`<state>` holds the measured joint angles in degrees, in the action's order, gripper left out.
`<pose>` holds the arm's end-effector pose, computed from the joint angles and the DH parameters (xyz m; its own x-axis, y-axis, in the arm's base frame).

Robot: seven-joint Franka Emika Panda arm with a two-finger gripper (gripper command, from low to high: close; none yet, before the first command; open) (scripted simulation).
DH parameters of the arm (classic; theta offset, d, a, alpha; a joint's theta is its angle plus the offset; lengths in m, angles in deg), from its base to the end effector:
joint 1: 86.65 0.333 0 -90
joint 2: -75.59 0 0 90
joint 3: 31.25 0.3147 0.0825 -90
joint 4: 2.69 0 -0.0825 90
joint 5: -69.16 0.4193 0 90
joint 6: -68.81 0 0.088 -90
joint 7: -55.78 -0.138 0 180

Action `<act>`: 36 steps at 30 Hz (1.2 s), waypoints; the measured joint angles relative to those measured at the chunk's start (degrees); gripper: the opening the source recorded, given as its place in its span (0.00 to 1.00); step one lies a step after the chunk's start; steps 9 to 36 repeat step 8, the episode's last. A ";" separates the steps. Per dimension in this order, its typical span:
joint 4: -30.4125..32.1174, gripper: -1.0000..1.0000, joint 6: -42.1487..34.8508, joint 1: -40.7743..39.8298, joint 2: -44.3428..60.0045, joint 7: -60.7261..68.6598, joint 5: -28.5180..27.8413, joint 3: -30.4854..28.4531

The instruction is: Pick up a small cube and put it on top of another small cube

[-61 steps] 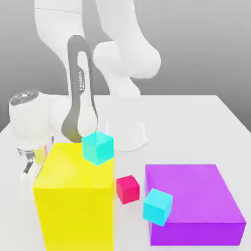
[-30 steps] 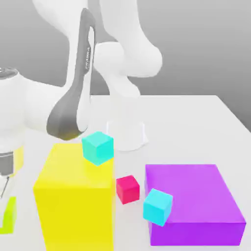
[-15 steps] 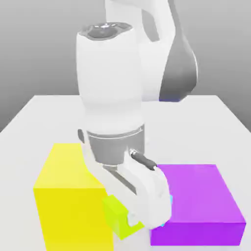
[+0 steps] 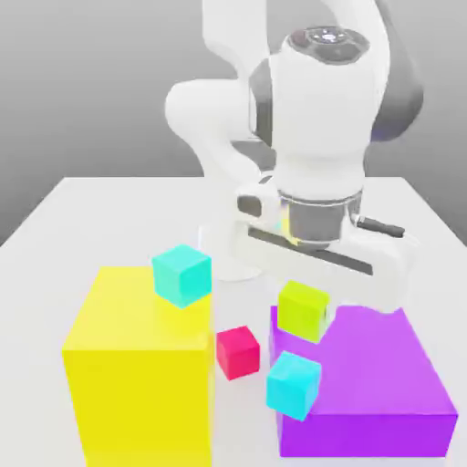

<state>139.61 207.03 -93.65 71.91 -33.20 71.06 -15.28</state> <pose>0.4822 0.0753 0.2525 0.1483 -0.9889 -0.0044 -0.9889 -0.1484 0.0092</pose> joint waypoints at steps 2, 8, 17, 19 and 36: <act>0.86 0.00 4.42 0.00 3.24 -1.46 -1.74 -0.19; 1.33 1.00 6.69 -0.17 5.02 -2.07 -2.53 -0.17; 1.33 1.00 6.69 -0.17 5.02 -2.07 -2.53 -0.17; 1.33 1.00 6.69 -0.17 5.02 -2.07 -2.53 -0.17; 1.33 1.00 6.69 -0.17 5.02 -2.07 -2.53 -0.17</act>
